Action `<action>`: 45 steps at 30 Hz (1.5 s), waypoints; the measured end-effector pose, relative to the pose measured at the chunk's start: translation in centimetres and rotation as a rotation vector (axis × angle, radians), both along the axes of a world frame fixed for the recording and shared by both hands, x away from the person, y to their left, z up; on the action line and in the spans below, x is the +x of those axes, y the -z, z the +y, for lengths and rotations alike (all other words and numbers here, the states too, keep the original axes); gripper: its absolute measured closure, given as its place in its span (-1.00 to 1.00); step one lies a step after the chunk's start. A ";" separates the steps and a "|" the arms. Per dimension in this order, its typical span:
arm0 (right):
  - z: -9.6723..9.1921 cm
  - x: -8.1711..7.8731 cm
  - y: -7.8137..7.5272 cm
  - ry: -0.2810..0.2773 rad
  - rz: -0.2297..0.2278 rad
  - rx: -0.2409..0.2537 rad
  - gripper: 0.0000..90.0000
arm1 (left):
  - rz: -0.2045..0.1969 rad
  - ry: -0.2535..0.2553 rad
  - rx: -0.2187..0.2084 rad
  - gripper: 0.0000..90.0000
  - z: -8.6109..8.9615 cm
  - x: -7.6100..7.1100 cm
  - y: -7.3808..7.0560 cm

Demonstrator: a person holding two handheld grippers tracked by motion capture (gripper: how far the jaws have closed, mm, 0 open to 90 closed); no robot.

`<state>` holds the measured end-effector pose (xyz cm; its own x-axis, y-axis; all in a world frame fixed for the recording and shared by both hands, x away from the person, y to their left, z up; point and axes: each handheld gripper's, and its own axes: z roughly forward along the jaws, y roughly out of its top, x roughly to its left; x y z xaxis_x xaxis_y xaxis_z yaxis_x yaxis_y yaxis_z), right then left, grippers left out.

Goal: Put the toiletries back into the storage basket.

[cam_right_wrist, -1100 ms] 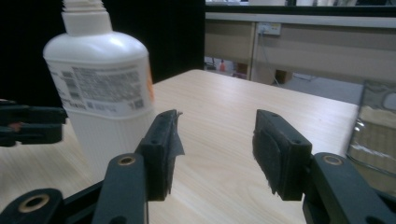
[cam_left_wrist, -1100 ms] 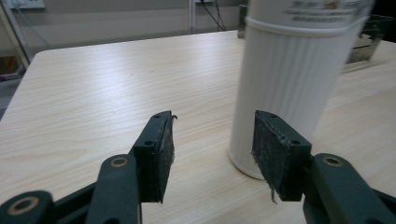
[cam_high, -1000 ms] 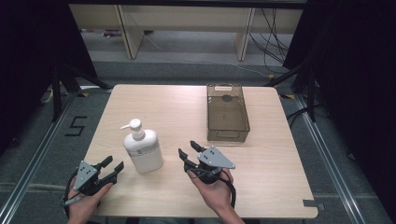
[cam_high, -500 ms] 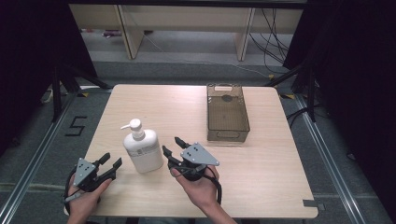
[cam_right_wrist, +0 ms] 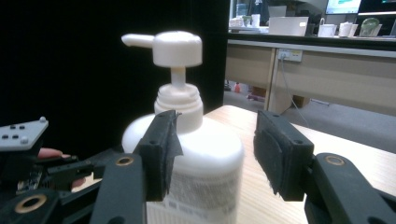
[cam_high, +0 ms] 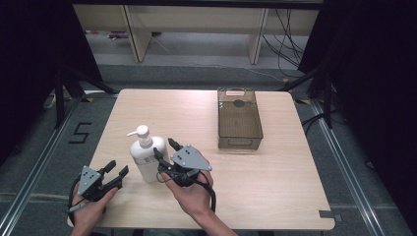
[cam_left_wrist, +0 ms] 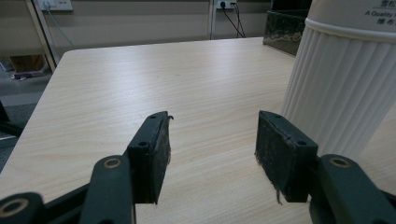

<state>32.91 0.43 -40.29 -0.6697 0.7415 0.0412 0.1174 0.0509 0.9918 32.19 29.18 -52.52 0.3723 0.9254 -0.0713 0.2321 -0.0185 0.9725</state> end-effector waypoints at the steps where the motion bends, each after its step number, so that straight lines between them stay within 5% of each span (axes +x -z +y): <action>1: 0.3 0.1 -0.2 -0.005 -0.003 -0.011 0.10 | 0.002 -0.001 0.001 -0.02 0.0 0.0 0.0; 15: 3.4 1.2 -1.0 0.025 0.021 -0.046 0.04 | -0.002 0.003 0.004 -0.02 0.0 0.0 0.0; 22: 4.3 1.6 -1.4 0.031 -0.009 -0.066 0.03 | -0.003 0.003 0.005 -0.02 0.0 0.0 0.0; 31: 5.4 1.7 -1.9 0.036 0.037 -0.039 0.06 | -0.003 0.005 0.006 -0.02 0.0 0.0 0.0; 34: 5.5 2.0 -2.0 0.045 0.016 -0.041 0.08 | -0.004 0.006 0.006 -0.02 0.0 0.0 0.0; 35: 5.6 1.9 -2.1 0.041 0.046 -0.038 0.09 | -0.004 0.006 0.007 -0.02 0.0 0.0 0.0; 36: 5.6 2.1 -2.0 0.041 0.021 -0.040 0.09 | -0.003 0.006 0.006 -0.02 0.0 0.0 0.0; 38: 5.8 2.1 -2.1 0.045 0.054 -0.041 0.11 | -0.004 0.007 0.007 -0.02 0.0 0.0 0.0; 40: 5.9 2.2 -2.1 0.043 0.033 -0.039 0.13 | -0.002 0.002 0.009 -0.02 -0.1 0.0 0.0; 42: 6.0 2.1 -2.1 0.056 0.070 -0.031 0.15 | -0.003 0.004 0.008 -0.02 -0.1 0.0 0.0; 45: 6.0 2.3 -2.1 0.059 0.054 -0.044 0.19 | -0.003 0.003 0.009 -0.02 -0.1 0.0 0.0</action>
